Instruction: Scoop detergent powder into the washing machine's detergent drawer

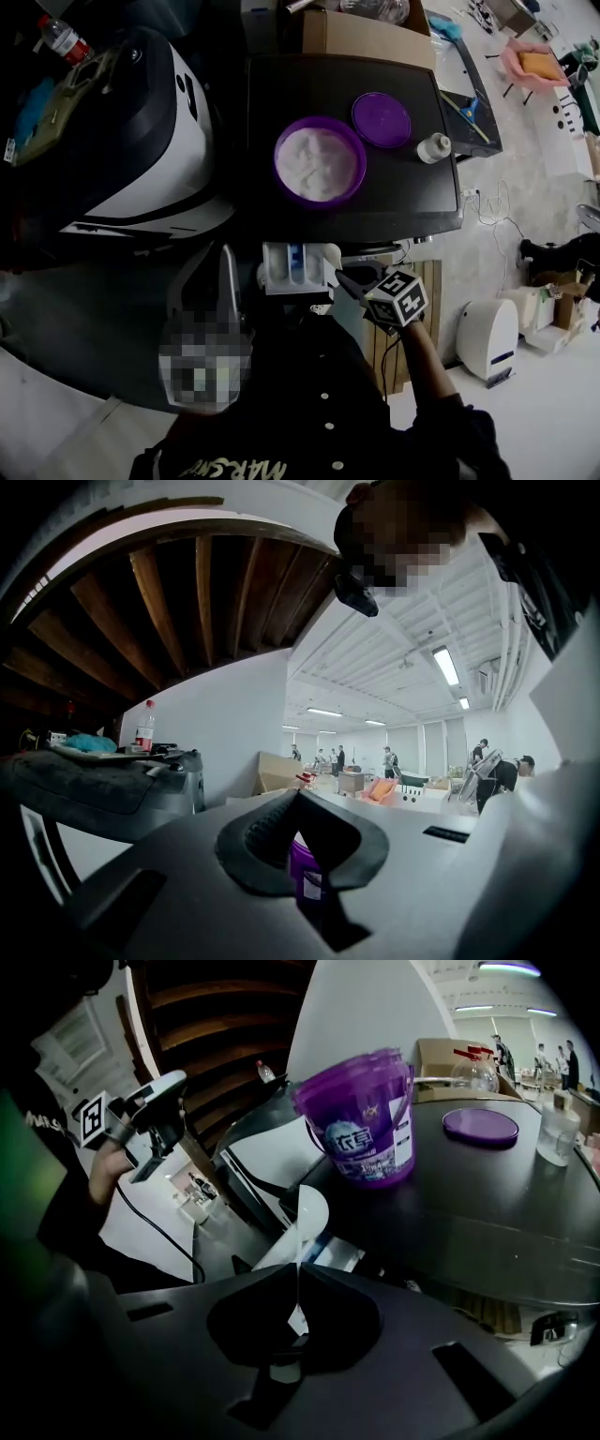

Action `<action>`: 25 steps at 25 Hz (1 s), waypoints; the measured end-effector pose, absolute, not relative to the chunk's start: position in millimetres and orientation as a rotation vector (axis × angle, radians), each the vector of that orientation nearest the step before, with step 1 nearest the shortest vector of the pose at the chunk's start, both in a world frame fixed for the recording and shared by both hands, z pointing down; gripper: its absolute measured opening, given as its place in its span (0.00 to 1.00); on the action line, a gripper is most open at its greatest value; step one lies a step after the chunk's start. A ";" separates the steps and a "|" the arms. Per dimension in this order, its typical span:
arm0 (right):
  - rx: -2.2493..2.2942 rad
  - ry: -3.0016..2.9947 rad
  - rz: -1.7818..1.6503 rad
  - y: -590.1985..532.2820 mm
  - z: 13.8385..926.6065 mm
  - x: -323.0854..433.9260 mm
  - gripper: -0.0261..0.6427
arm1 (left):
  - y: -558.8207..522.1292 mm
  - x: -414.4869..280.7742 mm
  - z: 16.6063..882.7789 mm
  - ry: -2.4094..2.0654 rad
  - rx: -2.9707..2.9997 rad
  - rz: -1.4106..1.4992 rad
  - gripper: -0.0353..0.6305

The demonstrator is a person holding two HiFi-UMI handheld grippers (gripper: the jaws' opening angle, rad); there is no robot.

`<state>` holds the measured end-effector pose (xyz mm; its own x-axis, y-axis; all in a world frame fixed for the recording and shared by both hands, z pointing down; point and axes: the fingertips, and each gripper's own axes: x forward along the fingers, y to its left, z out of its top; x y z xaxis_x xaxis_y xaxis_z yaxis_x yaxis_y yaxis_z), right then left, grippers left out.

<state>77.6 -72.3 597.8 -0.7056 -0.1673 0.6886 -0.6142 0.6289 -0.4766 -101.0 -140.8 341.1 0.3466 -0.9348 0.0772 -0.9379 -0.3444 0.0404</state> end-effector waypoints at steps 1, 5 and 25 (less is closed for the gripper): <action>0.603 -2.230 0.951 -70.5 604.8 75.6 0.09 | -139.5 -101.9 342.3 -1.753 2.510 0.066 0.07; 0.611 -2.175 0.894 -68.3 632.0 75.2 0.09 | -135.0 -104.1 346.6 -1.755 2.495 0.073 0.07; 0.636 -1.981 0.290 -77.5 694.2 72.9 0.09 | -118.9 -115.1 368.5 -1.754 2.431 0.108 0.07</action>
<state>72.9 -77.5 694.2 -0.3677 -0.3109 0.8764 -0.5488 0.8334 0.0653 -115.1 -118.9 368.5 0.3170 -0.9379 0.1406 -0.9481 -0.3096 0.0727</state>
